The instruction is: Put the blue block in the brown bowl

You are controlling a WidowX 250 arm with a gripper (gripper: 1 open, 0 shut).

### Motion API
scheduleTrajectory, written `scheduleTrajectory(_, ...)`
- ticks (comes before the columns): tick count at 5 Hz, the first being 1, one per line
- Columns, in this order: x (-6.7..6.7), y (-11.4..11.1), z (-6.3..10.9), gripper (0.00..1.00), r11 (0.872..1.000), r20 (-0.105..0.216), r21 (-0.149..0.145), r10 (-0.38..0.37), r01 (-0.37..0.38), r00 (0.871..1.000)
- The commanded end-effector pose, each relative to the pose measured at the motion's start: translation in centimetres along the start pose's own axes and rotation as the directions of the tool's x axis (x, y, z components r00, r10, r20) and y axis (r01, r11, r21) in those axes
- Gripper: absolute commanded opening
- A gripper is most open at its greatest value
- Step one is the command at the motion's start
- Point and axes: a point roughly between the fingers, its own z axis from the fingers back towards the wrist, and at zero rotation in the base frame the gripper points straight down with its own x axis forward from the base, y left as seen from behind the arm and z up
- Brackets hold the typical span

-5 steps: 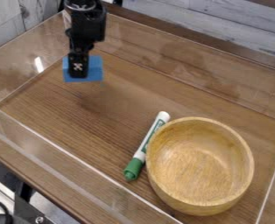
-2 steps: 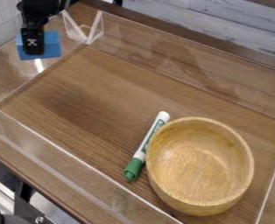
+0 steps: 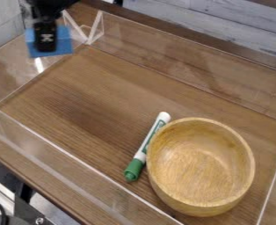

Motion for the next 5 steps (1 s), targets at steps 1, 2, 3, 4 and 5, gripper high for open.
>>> scheduleTrajectory(1, 2.6, -1.7, 3.2, 0.00, 0.998, 0.035, 0.059, 0.036, -0.038, 0.999)
scheduleTrajectory(2, 4.9, -4.0, 4.4, 0.00, 0.997, 0.044, 0.056, 0.052, -0.054, 0.998)
scheduleTrajectory(3, 7.3, -6.6, 5.6, 0.00, 0.994, 0.043, 0.054, 0.098, -0.100, 0.994)
scheduleTrajectory(4, 8.8, -9.0, 6.5, 0.00, 0.988, 0.044, 0.051, 0.142, -0.145, 0.989)
scheduleTrajectory(5, 10.1, -11.8, 7.3, 0.00, 0.981, 0.048, 0.045, 0.184, -0.186, 0.982)
